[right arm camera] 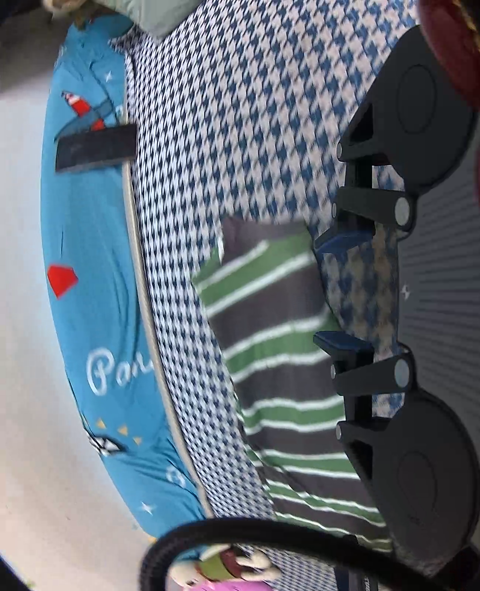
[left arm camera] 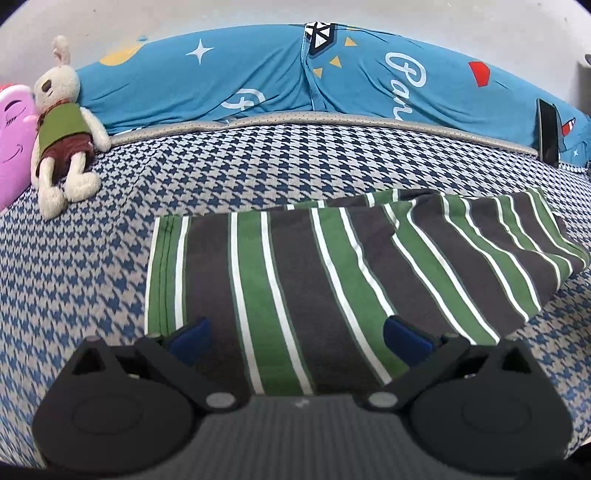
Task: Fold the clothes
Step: 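Grasp a corner of the shirt with the right gripper and lift it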
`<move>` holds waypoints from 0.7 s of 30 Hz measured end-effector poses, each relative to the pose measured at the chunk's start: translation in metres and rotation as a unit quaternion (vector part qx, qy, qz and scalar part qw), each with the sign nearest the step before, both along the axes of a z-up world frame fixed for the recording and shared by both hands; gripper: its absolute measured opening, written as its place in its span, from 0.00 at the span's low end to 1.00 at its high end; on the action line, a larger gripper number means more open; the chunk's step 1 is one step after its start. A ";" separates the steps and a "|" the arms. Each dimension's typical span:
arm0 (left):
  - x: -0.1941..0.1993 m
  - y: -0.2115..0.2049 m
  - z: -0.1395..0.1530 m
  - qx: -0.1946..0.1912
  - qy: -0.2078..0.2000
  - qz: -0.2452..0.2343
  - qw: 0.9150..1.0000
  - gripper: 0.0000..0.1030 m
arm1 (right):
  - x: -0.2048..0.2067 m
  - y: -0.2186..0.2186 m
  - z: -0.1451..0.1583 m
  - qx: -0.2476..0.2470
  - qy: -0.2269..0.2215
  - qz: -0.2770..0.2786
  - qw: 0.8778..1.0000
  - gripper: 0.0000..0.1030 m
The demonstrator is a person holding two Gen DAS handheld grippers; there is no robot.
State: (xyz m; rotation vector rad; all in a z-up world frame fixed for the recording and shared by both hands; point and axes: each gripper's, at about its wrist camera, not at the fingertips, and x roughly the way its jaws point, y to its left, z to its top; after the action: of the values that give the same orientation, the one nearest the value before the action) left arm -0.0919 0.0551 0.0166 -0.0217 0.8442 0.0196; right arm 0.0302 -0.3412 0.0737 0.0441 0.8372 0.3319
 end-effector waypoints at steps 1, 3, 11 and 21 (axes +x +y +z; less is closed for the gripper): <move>0.003 0.000 -0.001 -0.001 0.001 -0.001 1.000 1.00 | 0.002 -0.004 0.000 0.001 0.000 -0.006 1.000 0.46; 0.009 0.000 -0.004 -0.004 0.002 -0.003 1.000 1.00 | 0.009 -0.012 -0.001 0.002 0.005 -0.020 1.000 0.46; 0.018 0.002 -0.019 -0.031 0.013 0.005 0.999 1.00 | 0.036 -0.036 -0.006 0.045 0.031 -0.069 0.996 0.46; 0.008 -0.011 -0.042 -0.020 -0.010 -0.022 1.000 1.00 | 0.075 -0.043 -0.019 0.108 0.054 -0.118 0.986 0.46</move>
State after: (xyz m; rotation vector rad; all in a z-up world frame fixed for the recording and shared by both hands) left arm -0.0843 0.0440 -0.0255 -0.0402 0.8256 -0.0393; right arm 0.1052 -0.3841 0.0546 0.3639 0.8894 0.1957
